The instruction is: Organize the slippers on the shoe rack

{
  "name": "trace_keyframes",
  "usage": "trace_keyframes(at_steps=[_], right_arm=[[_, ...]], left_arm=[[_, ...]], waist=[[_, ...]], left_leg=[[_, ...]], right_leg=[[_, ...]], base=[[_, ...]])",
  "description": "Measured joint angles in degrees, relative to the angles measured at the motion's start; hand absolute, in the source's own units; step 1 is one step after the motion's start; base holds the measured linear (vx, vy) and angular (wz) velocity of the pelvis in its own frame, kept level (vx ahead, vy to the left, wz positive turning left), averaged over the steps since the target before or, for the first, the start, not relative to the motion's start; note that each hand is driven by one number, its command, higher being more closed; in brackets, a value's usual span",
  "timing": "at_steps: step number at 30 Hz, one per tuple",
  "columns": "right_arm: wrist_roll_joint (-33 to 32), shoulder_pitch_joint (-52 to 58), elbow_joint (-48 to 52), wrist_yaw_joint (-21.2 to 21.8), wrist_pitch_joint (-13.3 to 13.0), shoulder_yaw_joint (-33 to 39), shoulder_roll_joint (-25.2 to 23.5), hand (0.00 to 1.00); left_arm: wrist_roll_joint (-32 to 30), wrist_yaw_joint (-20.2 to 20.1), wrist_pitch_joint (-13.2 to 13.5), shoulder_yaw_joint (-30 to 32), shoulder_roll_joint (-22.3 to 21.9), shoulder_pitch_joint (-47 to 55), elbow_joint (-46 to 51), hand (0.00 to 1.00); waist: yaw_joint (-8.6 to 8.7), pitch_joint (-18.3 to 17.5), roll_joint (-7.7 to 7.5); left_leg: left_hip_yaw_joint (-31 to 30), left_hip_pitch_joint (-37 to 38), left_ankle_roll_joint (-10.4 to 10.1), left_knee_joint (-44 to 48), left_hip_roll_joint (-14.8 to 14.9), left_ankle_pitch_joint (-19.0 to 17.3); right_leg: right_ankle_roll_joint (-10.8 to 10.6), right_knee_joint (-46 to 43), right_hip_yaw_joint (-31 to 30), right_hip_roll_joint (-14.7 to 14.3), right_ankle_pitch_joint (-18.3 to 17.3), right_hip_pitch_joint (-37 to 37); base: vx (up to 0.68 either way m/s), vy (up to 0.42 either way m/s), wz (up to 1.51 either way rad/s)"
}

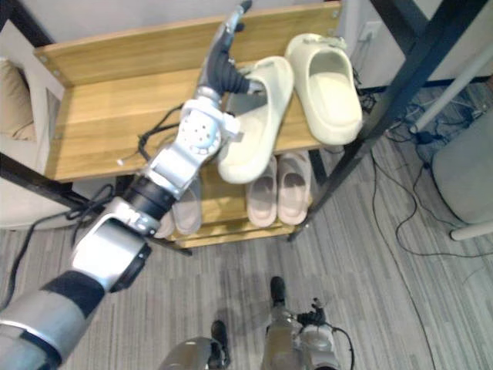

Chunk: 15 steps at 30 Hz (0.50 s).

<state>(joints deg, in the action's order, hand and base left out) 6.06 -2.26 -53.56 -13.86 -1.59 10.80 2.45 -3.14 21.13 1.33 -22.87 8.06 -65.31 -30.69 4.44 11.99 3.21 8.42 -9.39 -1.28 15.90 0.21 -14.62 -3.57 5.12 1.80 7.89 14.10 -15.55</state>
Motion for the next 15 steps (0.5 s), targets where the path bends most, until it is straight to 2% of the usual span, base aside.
trace_keyframes(at_steps=[5, 15], right_arm=[[0.0, 0.1, -1.3, 0.2, 0.3, -0.9, 0.3, 0.00], [0.0, 0.9, -1.4, 0.2, 0.6, -3.0, 1.0, 0.00]], left_arm=[[3.4, 0.0, 1.3, 0.3, -1.1, 5.6, 6.3, 0.00], [4.5, 0.0, 2.1, 1.1, -1.9, 7.2, 6.6, 0.00]], waist=[[-0.80, -0.5, 0.69], [-1.61, -2.0, 0.78]], left_leg=[[-1.3, 1.9, 0.2, -1.7, -0.4, 0.9], [-3.9, 1.7, -0.2, -2.9, -0.9, 2.6]], right_leg=[[-0.1, 0.0, 1.4, 0.4, -0.1, 1.9], [-0.4, 0.0, 3.7, 1.3, -0.6, 2.8]], base=[[0.01, -0.004, 0.14], [-0.03, -0.017, 0.15]])
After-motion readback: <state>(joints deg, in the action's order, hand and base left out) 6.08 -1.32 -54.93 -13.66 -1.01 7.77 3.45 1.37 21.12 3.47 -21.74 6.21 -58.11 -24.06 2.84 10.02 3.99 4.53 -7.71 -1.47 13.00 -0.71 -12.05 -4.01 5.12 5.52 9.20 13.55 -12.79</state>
